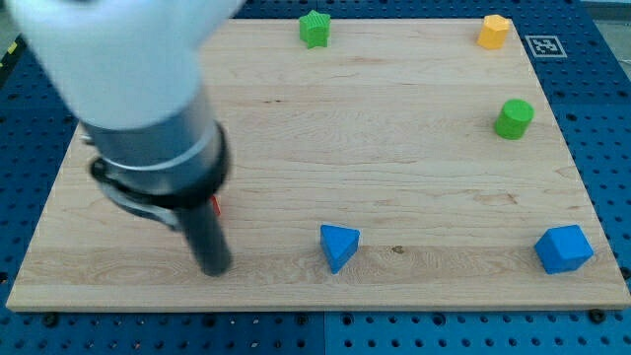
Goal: Push the blue triangle closer to the red star
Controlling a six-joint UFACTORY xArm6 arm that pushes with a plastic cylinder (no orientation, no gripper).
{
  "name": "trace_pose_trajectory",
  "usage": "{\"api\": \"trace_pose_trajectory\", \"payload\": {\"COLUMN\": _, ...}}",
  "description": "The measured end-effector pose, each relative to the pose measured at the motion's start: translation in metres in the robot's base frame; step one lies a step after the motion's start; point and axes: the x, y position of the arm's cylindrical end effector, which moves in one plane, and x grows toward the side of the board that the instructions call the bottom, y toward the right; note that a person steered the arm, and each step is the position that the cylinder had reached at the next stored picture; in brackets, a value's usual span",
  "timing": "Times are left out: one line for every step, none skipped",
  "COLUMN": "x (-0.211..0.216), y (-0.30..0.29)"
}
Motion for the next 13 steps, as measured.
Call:
{"api": "trace_pose_trajectory", "payload": {"x": 0.021, "y": 0.092}}
{"api": "trace_pose_trajectory", "payload": {"x": 0.024, "y": 0.117}}
{"api": "trace_pose_trajectory", "payload": {"x": 0.022, "y": 0.129}}
{"api": "trace_pose_trajectory", "payload": {"x": 0.009, "y": 0.133}}
{"api": "trace_pose_trajectory", "payload": {"x": 0.009, "y": 0.133}}
{"api": "trace_pose_trajectory", "payload": {"x": -0.002, "y": 0.123}}
{"api": "trace_pose_trajectory", "payload": {"x": -0.009, "y": 0.104}}
{"api": "trace_pose_trajectory", "payload": {"x": -0.011, "y": 0.076}}
{"api": "trace_pose_trajectory", "payload": {"x": -0.025, "y": 0.042}}
{"api": "trace_pose_trajectory", "payload": {"x": -0.003, "y": 0.045}}
{"api": "trace_pose_trajectory", "payload": {"x": 0.006, "y": 0.092}}
{"api": "trace_pose_trajectory", "payload": {"x": -0.038, "y": 0.106}}
{"api": "trace_pose_trajectory", "payload": {"x": -0.054, "y": 0.09}}
